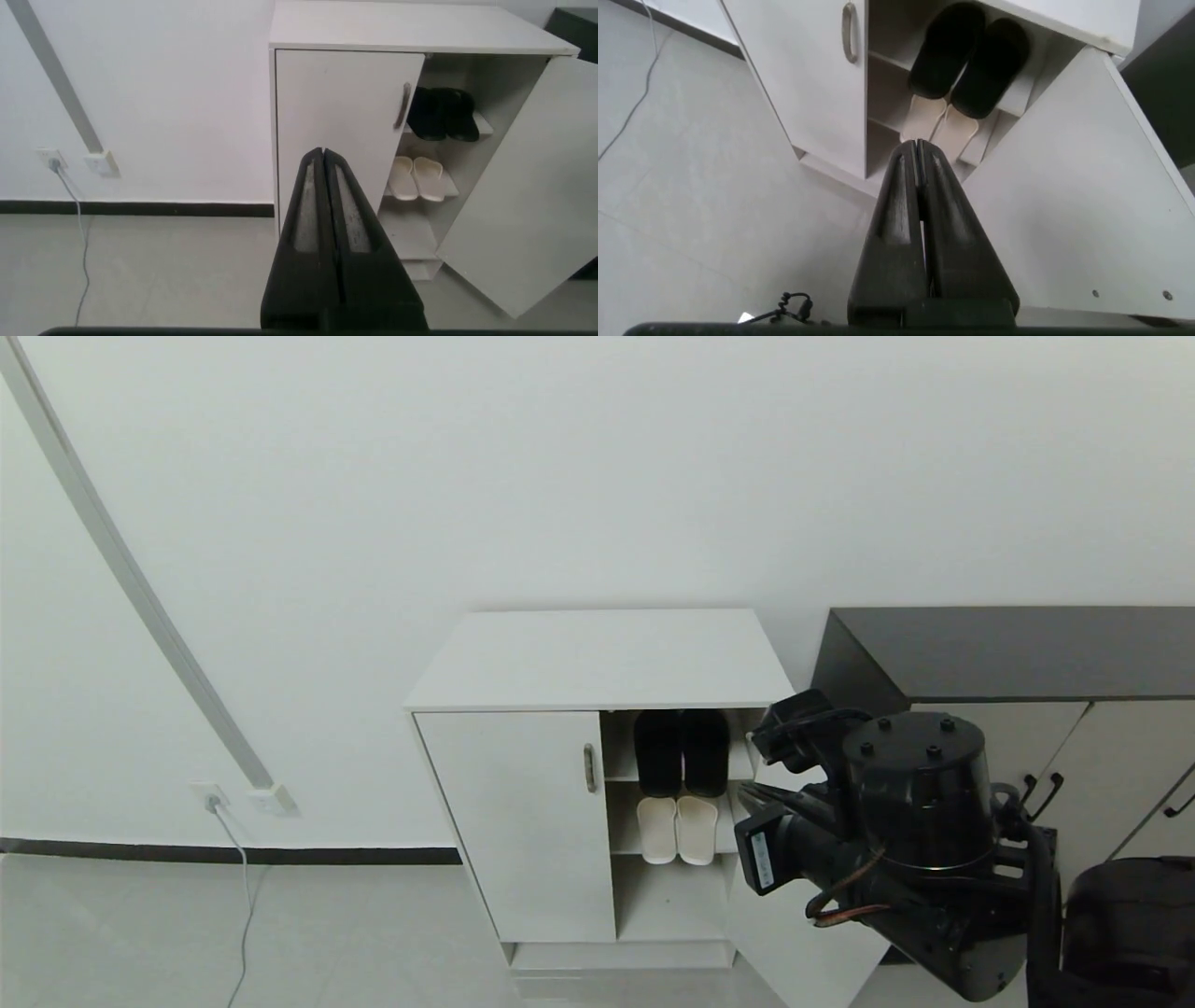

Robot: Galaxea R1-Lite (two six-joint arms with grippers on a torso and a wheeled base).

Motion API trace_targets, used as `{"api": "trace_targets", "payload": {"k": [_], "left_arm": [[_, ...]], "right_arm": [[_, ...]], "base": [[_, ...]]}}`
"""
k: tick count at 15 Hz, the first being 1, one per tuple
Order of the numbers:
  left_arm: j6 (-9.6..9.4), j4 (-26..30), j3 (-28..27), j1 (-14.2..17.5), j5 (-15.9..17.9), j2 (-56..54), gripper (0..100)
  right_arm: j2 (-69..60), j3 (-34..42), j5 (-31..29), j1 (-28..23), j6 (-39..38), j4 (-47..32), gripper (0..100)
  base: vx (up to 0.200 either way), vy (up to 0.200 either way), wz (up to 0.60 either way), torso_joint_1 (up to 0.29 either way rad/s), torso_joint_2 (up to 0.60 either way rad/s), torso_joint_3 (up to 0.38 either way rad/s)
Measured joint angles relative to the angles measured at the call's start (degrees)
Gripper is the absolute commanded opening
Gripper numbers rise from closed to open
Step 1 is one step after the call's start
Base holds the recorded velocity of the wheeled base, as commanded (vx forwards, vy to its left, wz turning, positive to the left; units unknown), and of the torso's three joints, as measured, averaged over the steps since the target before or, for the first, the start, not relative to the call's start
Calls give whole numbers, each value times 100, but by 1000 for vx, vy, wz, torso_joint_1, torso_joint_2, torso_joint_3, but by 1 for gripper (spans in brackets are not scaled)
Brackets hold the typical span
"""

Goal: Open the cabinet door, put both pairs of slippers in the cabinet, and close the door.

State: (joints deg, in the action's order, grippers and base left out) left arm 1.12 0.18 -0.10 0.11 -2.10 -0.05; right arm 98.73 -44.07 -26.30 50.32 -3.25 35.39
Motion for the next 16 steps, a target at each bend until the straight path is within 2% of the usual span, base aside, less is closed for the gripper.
{"api": "trace_targets", "payload": {"k": [4,11,14,16], "left_arm": [[0,-2,0,2,0,0,0],[-20,0,-1,2,10,0,0],[-20,0,-1,-1,11,0,0],[-15,0,-1,-1,-4,0,0]], "right_arm": [[0,17,2,11,0,7,0],[5,28,-2,-7,-7,7,0],[16,30,-6,-20,-2,9,0],[55,27,-15,-82,0,22,0]], "base": [[0,0,-600,2,0,4],[0,0,0,0,0,0],[-200,0,0,2,2,4],[0,0,0,0,0,0]]}}
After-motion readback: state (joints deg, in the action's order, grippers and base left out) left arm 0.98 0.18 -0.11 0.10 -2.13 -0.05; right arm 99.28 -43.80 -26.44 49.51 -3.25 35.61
